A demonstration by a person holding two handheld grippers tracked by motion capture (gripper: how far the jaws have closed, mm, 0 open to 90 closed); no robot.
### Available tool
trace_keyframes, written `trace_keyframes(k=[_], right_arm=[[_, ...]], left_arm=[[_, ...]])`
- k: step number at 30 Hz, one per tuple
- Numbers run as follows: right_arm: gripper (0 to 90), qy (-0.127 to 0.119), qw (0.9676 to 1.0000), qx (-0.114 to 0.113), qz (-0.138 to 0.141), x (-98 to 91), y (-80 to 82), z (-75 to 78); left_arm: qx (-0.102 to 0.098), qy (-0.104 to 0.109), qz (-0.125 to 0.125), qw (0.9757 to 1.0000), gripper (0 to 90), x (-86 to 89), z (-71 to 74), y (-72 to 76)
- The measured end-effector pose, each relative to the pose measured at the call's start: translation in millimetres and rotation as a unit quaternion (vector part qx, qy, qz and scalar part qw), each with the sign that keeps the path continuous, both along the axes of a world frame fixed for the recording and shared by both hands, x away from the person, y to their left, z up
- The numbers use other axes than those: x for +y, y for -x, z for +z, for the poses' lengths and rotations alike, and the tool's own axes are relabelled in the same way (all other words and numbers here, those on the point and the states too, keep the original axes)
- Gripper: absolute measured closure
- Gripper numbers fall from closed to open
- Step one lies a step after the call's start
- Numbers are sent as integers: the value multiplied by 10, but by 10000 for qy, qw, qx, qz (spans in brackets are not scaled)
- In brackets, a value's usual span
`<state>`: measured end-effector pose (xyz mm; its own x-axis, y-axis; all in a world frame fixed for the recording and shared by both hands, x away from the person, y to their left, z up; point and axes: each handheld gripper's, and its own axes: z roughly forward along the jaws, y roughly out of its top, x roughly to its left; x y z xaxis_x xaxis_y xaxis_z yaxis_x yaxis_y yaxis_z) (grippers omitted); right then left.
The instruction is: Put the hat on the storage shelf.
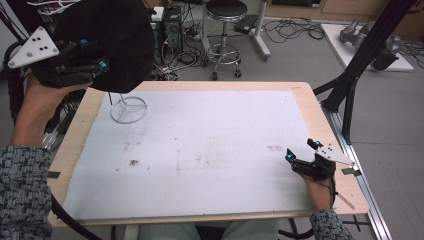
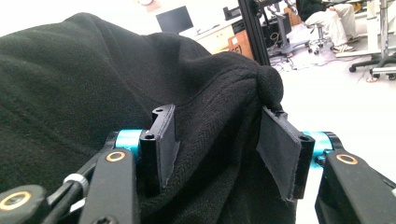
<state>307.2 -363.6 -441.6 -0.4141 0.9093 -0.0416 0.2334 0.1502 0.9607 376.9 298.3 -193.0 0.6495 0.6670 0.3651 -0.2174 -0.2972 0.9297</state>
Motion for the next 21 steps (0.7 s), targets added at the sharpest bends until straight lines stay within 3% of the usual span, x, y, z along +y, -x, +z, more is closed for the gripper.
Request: trace_keyframes(k=[11, 15, 21], right_arm=[[105, 25, 10000, -5, 24, 2, -6, -4], [105, 15, 10000, 33, 26, -7, -10, -4], [105, 24, 10000, 55, 42, -1, -16, -11]], left_arm=[[-122, -197, 33, 9997, 455, 54, -50, 59], [-236, -226, 30, 9995, 445, 71, -91, 81], [-476, -442, 1, 9979, 423, 90, -122, 107]])
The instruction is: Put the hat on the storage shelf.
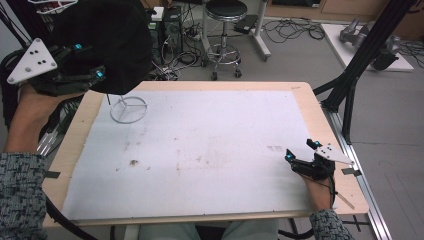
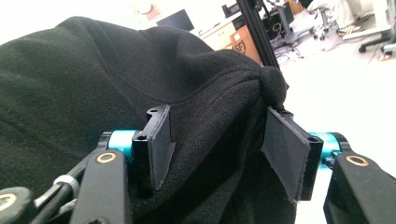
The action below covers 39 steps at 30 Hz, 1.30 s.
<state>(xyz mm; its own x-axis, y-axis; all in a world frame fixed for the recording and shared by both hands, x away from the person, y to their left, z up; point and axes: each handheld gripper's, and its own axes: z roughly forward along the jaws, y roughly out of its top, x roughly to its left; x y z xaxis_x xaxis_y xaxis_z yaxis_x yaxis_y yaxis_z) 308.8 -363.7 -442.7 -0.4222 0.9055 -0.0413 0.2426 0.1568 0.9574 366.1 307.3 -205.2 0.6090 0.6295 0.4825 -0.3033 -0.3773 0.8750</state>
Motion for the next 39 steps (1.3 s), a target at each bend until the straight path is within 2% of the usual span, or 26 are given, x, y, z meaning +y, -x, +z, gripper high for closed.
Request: trace_keyframes(k=[4, 6, 13, 17, 19, 24, 33, 39], right_arm=[[105, 29, 10000, 15, 13, -2, -1, -1], [105, 13, 10000, 21, 17, -4, 0, 1], [105, -4, 10000, 29, 21, 4, -4, -4], [105, 11, 10000, 38, 26, 6, -8, -6], [105, 8, 10000, 33, 25, 7, -8, -6], [105, -4, 10000, 37, 25, 7, -6, -4], [105, -1, 10000, 33, 27, 13, -8, -4], [105, -15, 10000, 11, 39, 22, -24, -2]], left_arm=[[-66, -57, -35, 10000, 411, 19, -1, 16], [-92, -78, -32, 9999, 377, 35, 2, 19], [-55, -105, -41, 9999, 360, 69, 16, 62], [101, 302, -183, 9993, 326, 106, 42, 94], [135, 242, -52, 9996, 325, 116, 49, 103], [173, 255, 25, 9995, 325, 145, 24, 138], [214, 488, 252, 9983, 318, 210, -39, 278], [279, 559, 282, 9977, 309, 237, -127, 376]])
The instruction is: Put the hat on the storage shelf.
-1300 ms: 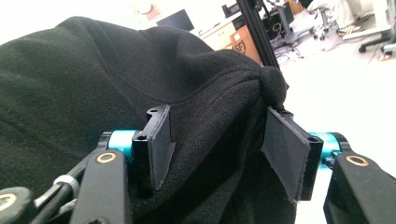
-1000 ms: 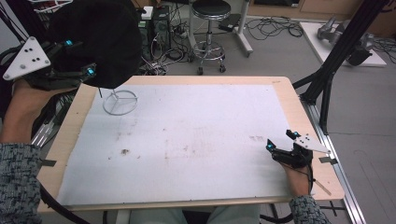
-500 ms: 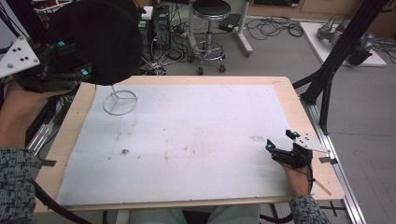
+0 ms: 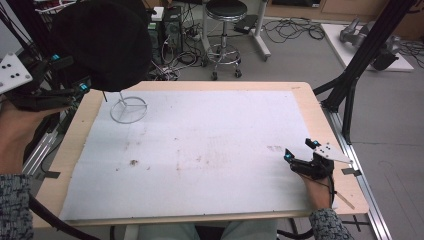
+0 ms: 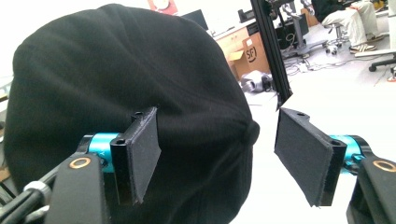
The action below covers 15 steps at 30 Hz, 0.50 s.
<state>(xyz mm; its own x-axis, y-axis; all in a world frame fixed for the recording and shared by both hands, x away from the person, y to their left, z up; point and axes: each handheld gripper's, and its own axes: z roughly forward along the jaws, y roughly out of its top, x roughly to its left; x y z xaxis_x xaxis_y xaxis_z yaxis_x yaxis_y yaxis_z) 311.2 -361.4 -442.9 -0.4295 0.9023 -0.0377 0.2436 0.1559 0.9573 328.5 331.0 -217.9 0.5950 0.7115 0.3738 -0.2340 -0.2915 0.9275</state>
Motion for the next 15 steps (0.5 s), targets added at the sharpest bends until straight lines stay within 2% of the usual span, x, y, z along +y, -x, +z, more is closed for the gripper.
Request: trace_keyframes(k=[10, 15], right_arm=[[105, 37, 10000, -18, 49, 78, -76, 21], [105, 6, 10000, -23, 57, 128, -125, 25]], left_arm=[[188, 43, 171, 9997, 287, -20, -177, 143], [293, 149, 342, 9989, 277, -30, -287, 231]])
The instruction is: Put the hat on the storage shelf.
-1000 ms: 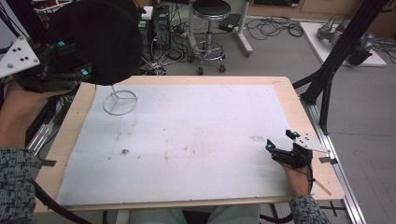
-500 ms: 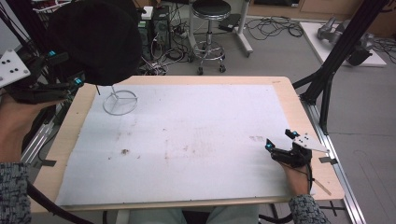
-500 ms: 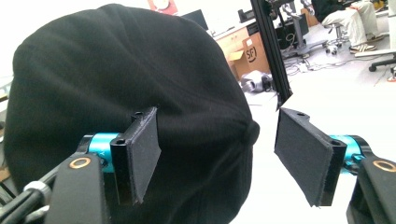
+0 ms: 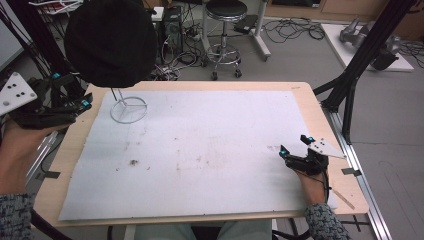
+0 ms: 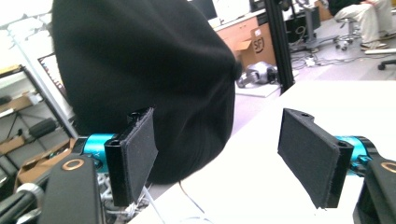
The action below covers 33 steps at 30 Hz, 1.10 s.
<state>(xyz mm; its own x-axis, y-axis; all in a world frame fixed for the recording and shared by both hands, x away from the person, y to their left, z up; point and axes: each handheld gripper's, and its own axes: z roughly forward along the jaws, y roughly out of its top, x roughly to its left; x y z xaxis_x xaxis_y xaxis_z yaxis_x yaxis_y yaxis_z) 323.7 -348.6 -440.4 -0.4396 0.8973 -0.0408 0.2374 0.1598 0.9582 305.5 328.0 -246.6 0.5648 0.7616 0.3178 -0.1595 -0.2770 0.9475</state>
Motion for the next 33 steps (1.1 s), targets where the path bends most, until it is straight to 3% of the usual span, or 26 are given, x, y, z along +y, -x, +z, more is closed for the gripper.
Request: trace_keyframes(k=[7, 19, 24, 28, 33], right_arm=[[105, 51, 10000, -2, 41, 63, -25, 17], [105, 69, 10000, 16, 54, 81, -48, 16], [105, 69, 10000, 44, 21, 79, -48, 16], [105, 68, 9999, 77, 32, 73, -49, 15], [105, 75, 9999, 87, 47, 80, -46, 14]], left_arm=[[83, 259, 108, 9996, 256, -69, -258, 95], [318, 369, 313, 9983, 256, -236, -756, 146], [426, 308, 438, 9977, 256, -358, -1001, 126], [562, 417, 406, 9967, 253, -394, -1158, 111], [594, 528, 414, 9960, 254, -393, -1224, 117]])
